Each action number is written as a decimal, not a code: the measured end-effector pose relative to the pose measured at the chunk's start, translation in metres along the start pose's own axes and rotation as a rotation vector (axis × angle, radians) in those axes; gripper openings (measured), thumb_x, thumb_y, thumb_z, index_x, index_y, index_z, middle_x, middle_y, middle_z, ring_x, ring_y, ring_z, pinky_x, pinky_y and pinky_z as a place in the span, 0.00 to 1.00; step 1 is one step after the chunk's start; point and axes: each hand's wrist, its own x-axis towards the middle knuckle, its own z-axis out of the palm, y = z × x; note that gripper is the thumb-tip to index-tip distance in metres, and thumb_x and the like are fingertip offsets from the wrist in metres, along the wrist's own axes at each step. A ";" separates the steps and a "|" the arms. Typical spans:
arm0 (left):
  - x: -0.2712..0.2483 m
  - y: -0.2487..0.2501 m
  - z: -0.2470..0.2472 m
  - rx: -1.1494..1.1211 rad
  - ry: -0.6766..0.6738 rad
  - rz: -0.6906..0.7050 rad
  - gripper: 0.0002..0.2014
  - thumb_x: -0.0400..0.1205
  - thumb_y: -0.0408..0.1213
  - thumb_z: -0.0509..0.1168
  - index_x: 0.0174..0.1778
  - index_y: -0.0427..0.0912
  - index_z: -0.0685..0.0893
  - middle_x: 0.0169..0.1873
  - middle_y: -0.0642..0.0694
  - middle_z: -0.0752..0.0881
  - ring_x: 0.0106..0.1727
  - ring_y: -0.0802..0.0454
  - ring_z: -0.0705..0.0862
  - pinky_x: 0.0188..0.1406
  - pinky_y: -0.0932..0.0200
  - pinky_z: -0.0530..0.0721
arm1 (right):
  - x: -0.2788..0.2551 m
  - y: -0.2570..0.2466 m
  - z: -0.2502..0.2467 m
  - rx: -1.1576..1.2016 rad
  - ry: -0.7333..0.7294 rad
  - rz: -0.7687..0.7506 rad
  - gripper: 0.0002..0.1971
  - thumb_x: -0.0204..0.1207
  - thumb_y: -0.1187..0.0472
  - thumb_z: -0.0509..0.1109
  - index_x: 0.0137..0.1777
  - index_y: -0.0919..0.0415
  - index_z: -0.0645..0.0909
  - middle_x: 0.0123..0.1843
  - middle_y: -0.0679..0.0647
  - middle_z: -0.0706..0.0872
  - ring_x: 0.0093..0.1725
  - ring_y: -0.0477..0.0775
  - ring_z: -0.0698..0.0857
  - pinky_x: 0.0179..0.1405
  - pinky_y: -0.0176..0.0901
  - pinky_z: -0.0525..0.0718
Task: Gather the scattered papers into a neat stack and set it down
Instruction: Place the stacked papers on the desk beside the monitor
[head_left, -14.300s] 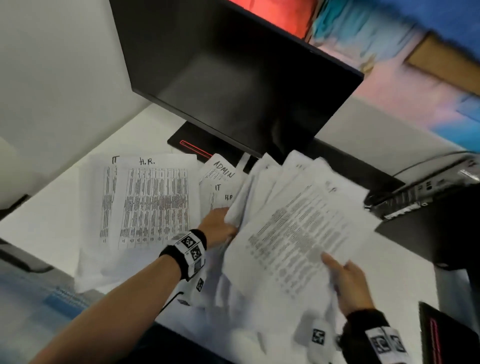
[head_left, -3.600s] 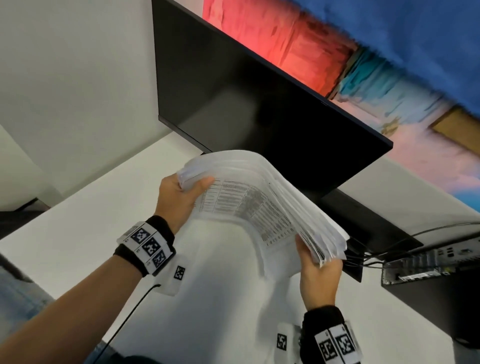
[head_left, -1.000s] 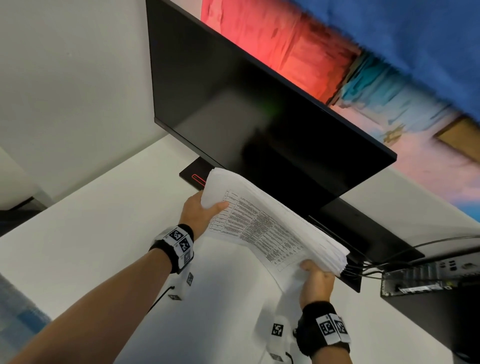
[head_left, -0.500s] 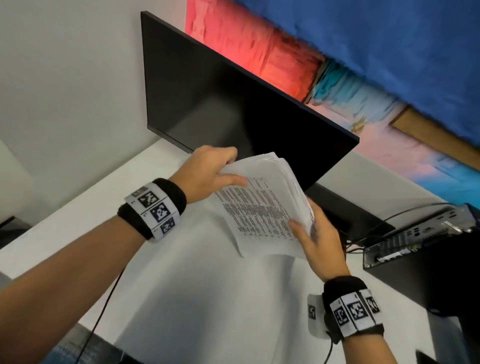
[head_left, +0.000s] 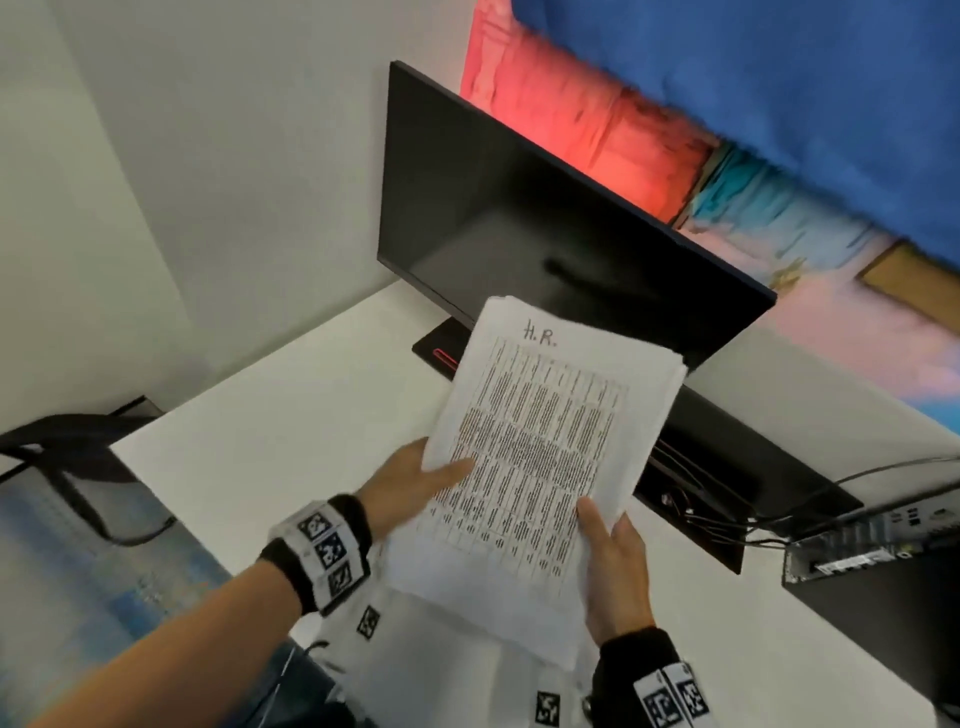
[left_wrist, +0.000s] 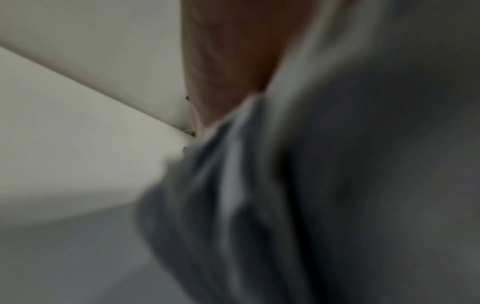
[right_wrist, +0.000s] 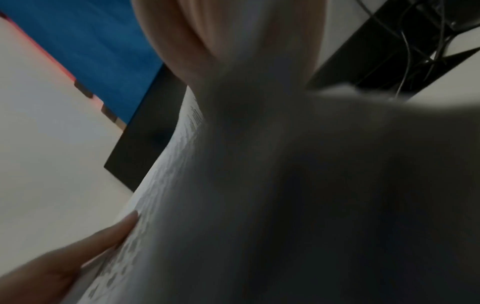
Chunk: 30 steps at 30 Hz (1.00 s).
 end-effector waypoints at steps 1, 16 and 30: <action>-0.004 -0.008 -0.002 0.005 0.029 0.031 0.21 0.80 0.47 0.73 0.67 0.45 0.85 0.54 0.51 0.94 0.53 0.56 0.93 0.60 0.52 0.89 | 0.002 0.010 0.003 -0.016 -0.005 0.016 0.12 0.86 0.65 0.64 0.66 0.56 0.84 0.55 0.50 0.95 0.52 0.44 0.93 0.43 0.33 0.89; 0.070 -0.033 -0.228 0.850 0.319 -0.250 0.31 0.77 0.40 0.76 0.75 0.35 0.77 0.70 0.35 0.83 0.70 0.37 0.81 0.68 0.50 0.76 | 0.032 0.071 0.018 -0.450 -0.101 0.472 0.11 0.82 0.68 0.69 0.61 0.74 0.83 0.48 0.67 0.90 0.41 0.59 0.86 0.36 0.41 0.77; 0.115 -0.014 -0.258 1.001 0.250 -0.287 0.44 0.75 0.56 0.74 0.83 0.37 0.68 0.77 0.36 0.76 0.76 0.39 0.77 0.75 0.49 0.74 | 0.052 0.070 0.026 -0.532 -0.015 0.447 0.14 0.76 0.60 0.77 0.56 0.70 0.87 0.50 0.66 0.91 0.47 0.60 0.87 0.38 0.42 0.78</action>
